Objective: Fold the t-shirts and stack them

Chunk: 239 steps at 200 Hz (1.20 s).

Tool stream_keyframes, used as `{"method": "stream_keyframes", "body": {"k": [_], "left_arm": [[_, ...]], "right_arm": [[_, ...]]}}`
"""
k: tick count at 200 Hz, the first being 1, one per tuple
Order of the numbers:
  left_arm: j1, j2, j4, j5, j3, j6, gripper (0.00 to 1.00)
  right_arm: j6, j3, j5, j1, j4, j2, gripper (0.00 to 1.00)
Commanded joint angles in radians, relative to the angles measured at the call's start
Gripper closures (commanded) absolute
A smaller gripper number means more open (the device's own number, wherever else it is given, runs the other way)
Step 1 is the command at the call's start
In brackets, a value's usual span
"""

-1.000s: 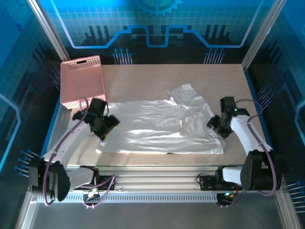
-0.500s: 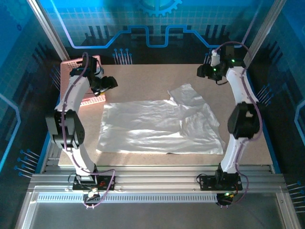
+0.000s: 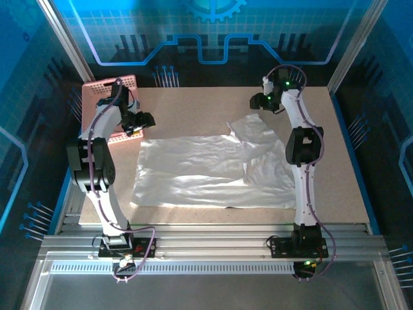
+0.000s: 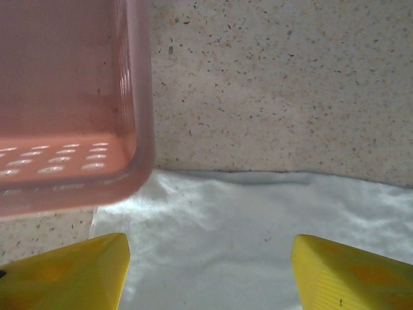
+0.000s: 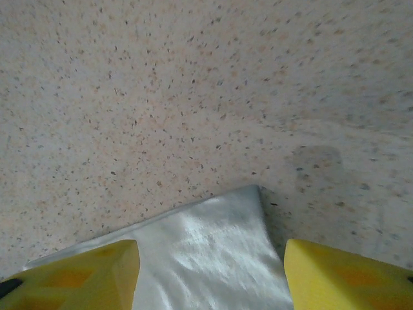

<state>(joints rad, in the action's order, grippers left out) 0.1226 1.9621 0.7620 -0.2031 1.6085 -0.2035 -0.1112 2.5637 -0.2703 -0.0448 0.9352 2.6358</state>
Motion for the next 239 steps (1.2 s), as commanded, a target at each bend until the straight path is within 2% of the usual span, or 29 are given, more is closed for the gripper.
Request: {"method": "stream_keyframes", "body": {"k": [1, 65, 102, 136, 181, 214, 239], "left_arm": [[0.011, 0.033, -0.069, 0.005, -0.032, -0.013, 0.32], [0.017, 0.083, -0.117, 0.028, -0.073, -0.027, 0.34], [0.017, 0.106, -0.12, 0.037, -0.077, -0.042, 0.37], [0.017, 0.112, -0.113, 0.039, -0.089, -0.032, 0.38], [0.018, 0.108, -0.104, 0.07, -0.105, -0.021, 0.4], [0.017, 0.08, -0.116, 0.09, -0.122, -0.028, 0.39], [0.011, 0.076, -0.142, 0.089, -0.137, -0.047, 0.39]], "right_arm": [[0.001, 0.046, 0.001, -0.018, 0.022, 0.042, 0.38], [0.003, 0.092, 0.063, -0.034, 0.045, 0.095, 0.39], [-0.006, 0.102, 0.036, -0.043, 0.084, 0.112, 0.43], [-0.01, 0.1, 0.035, -0.046, 0.102, 0.114, 0.57], [-0.062, 0.061, 0.062, -0.037, 0.069, 0.088, 1.0], [-0.119, -0.11, 0.163, -0.024, -0.041, -0.041, 1.0], [-0.129, -0.185, 0.241, 0.0, -0.053, -0.11, 1.0]]}}
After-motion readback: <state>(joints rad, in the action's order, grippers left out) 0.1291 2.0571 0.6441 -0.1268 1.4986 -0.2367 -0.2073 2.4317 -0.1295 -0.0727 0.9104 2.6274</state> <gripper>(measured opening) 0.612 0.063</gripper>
